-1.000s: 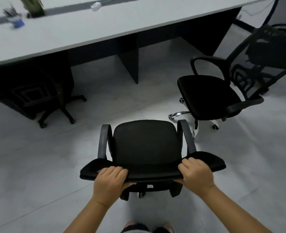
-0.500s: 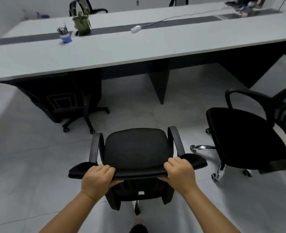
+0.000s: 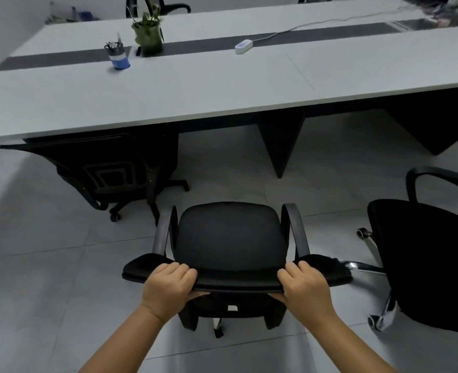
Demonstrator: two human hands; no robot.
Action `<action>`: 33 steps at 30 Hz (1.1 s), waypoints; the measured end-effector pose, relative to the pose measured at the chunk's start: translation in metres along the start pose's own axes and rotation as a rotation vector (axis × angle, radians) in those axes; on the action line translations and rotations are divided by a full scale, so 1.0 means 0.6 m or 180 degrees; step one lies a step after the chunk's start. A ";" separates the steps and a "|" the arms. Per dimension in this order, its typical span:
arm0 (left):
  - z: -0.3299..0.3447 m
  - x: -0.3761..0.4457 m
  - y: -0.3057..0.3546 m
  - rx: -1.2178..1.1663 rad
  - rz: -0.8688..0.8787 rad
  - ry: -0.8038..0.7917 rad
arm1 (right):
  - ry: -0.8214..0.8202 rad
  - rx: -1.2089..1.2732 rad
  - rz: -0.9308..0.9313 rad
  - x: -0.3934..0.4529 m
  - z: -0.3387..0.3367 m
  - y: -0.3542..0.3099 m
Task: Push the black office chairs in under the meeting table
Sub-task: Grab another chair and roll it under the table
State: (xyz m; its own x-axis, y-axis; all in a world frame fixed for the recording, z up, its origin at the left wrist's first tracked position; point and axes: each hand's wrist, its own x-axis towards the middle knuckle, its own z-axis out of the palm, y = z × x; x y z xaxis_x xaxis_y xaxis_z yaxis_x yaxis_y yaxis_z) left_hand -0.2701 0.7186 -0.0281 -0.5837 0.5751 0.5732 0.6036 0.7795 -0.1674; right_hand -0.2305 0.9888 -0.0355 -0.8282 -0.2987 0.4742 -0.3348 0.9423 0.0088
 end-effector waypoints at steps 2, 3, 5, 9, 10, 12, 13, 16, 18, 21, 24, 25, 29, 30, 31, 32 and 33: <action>0.022 0.024 -0.016 0.0043 0.0040 0.0014 | 0.0064 -0.0011 0.0058 0.020 0.010 0.014; 0.034 0.038 -0.025 0.0032 0.0041 0.0003 | 0.0082 -0.0026 0.0076 0.031 0.015 0.022; 0.059 0.066 -0.036 -0.0034 -0.0005 -0.0054 | 0.0110 -0.0082 0.0061 0.057 0.029 0.045; 0.110 0.138 -0.036 -0.0066 -0.0318 -0.0123 | 0.0144 -0.0143 -0.0173 0.120 0.061 0.126; 0.126 0.158 -0.029 -0.0053 -0.0365 -0.0104 | 0.0191 -0.0148 -0.0229 0.136 0.068 0.154; 0.159 0.201 -0.015 -0.0040 -0.0399 -0.0099 | 0.0231 -0.0142 -0.0316 0.165 0.080 0.217; 0.175 0.225 -0.009 -0.0055 -0.0414 -0.0068 | 0.0251 -0.0148 -0.0355 0.179 0.088 0.247; 0.219 0.293 -0.006 -0.0025 -0.0513 -0.0122 | 0.0208 -0.0144 -0.0510 0.223 0.112 0.323; 0.243 0.334 -0.011 -0.0036 -0.0572 -0.0170 | 0.0142 -0.0151 -0.0593 0.251 0.130 0.362; 0.280 0.380 -0.016 -0.0167 -0.0691 -0.0273 | 0.0056 -0.0228 -0.0693 0.290 0.157 0.413; 0.313 0.414 -0.004 -0.0190 -0.0734 -0.0233 | 0.0061 -0.0209 -0.0834 0.329 0.181 0.471; 0.321 0.426 -0.001 -0.0162 -0.0737 -0.0246 | 0.0067 -0.0202 -0.0895 0.344 0.188 0.491; 0.360 0.485 -0.018 0.0033 -0.0702 -0.0253 | 0.0101 -0.0066 -0.0983 0.417 0.211 0.547; 0.372 0.503 -0.030 0.0111 -0.0708 -0.0252 | 0.0195 -0.0017 -0.0911 0.434 0.221 0.554; 0.384 0.521 -0.045 0.0199 -0.0707 -0.0263 | 0.0281 0.0017 -0.0806 0.452 0.232 0.558; 0.395 0.537 -0.063 0.0253 -0.0695 -0.0297 | 0.0299 0.0062 -0.0699 0.469 0.245 0.562; 0.406 0.553 -0.083 0.0270 -0.0681 -0.0319 | 0.0246 0.0107 -0.0621 0.488 0.256 0.563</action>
State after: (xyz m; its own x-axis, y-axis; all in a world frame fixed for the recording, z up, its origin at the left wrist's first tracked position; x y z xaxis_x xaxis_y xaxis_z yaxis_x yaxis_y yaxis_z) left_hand -0.6261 0.9309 -0.0252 -0.7468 0.4133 0.5210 0.4154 0.9017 -0.1198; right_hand -0.6551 1.1966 -0.0292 -0.7097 -0.4614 0.5324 -0.5014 0.8617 0.0785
